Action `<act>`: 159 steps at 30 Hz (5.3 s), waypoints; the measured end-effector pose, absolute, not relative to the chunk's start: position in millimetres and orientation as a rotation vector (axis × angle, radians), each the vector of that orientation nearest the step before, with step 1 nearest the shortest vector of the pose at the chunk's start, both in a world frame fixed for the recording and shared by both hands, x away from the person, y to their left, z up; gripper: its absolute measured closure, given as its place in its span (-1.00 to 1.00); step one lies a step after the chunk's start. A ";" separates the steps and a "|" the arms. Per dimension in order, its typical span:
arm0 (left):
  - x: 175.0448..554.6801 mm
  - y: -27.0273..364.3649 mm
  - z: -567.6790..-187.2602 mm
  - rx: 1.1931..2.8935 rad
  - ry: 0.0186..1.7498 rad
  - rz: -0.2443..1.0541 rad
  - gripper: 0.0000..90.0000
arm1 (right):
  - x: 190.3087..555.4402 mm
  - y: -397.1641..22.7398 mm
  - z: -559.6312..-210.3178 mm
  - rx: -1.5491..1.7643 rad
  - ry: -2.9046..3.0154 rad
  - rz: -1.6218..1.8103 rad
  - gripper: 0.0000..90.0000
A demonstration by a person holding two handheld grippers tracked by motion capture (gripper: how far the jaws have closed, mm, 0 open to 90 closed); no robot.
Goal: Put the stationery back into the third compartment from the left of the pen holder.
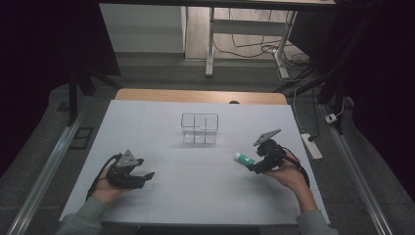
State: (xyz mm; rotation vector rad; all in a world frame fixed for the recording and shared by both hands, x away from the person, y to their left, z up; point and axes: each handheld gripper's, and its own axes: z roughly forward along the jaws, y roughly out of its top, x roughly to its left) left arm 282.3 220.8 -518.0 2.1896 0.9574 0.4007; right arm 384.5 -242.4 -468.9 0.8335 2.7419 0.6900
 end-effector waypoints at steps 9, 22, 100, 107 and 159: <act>282.8 223.3 -517.4 2.176 0.963 0.404 -0.29 | 388.6 -240.1 -480.6 0.844 2.787 0.572 -0.19; 283.4 224.8 -517.4 2.174 0.964 0.411 -0.29 | 391.3 -242.1 -491.6 0.846 2.805 0.462 0.41; 280.8 154.8 -500.6 2.280 0.681 0.542 -0.37 | 367.9 -165.6 -480.5 0.701 2.944 0.919 0.45; 282.3 146.0 -499.5 2.296 0.653 0.536 -0.38 | 367.5 -158.5 -481.9 0.696 2.962 0.924 0.45; 279.6 102.7 -503.4 2.436 0.425 0.625 -0.34 | 360.7 -90.4 -489.9 0.493 3.152 0.893 0.45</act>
